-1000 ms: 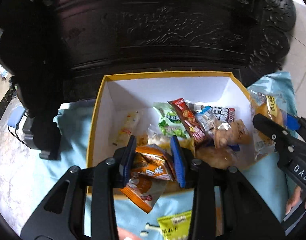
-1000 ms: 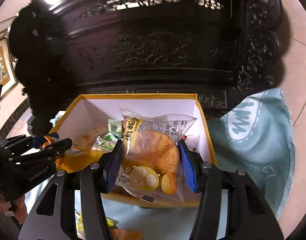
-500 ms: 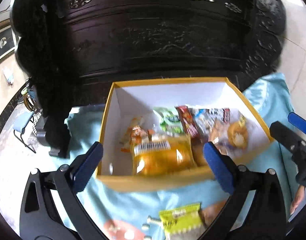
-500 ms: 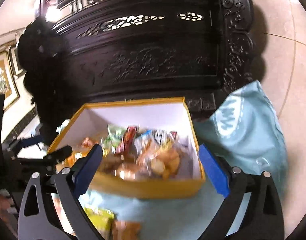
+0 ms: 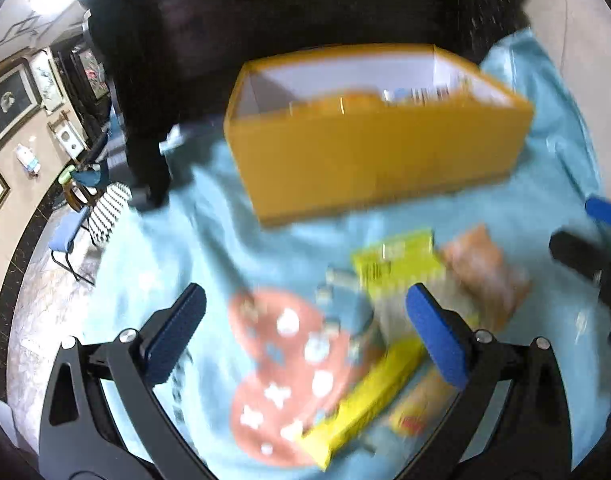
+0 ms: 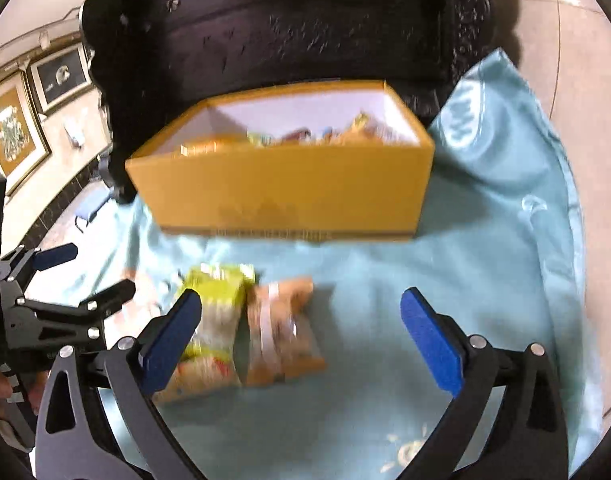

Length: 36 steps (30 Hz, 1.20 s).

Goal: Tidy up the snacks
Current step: 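Grasp the yellow bar packet with the left gripper while the right gripper grasps the brown nut packet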

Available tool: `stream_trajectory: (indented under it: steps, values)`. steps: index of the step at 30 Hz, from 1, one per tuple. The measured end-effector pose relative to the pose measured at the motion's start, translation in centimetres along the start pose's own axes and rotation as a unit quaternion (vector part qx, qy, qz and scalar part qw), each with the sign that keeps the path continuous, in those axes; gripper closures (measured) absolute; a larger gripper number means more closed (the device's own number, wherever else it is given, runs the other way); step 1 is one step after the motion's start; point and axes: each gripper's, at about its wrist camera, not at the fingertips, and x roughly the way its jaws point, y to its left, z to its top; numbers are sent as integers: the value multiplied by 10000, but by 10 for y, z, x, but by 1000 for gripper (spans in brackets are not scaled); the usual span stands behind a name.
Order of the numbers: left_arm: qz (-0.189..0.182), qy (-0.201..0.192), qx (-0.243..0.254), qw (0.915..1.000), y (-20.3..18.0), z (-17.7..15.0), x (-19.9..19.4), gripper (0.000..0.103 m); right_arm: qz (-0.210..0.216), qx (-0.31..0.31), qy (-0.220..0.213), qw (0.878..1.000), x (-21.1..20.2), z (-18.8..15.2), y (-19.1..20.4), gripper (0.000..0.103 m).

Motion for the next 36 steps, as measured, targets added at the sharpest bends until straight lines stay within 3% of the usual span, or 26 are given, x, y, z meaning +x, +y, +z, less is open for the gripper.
stream_trajectory:
  steps: [6,10,20,21,22,24,25,26,29,33,36]
  values:
    - [-163,208,-205,9994,5,-32,5,2,78,162,198,9996,4,-26,0,3]
    - [-198,304,17,9993,-2,-44,10,2,128,286,352,9989,7,-40,-4,3]
    - [-586,618,132,9963,-5,-48,36,5,337,426,459,9975,5,-51,-10,3]
    - [-664,655,118,9956,-3,-47,38,8,331,419,459,9975,5,-51,-9,3]
    - [-773,721,138,9943,-3,-46,41,26,329,410,460,9976,6,-50,-10,3]
    - [-928,700,235,9929,-5,-47,39,50,341,391,467,9976,6,-50,-8,3]
    - [-1015,651,349,9921,-9,-47,35,69,375,381,500,9973,7,-49,-7,3]
    - [-967,610,490,9922,-14,-48,32,77,407,367,536,9971,8,-49,-7,3]
    - [-778,510,736,9929,-23,-50,26,82,279,247,586,9976,13,-42,-2,3]
    - [-991,451,398,9933,-12,-49,24,82,-56,-61,458,9989,23,-27,8,3]
    - [-996,342,454,9934,-12,-55,26,82,-472,-409,492,9968,39,-20,16,6]
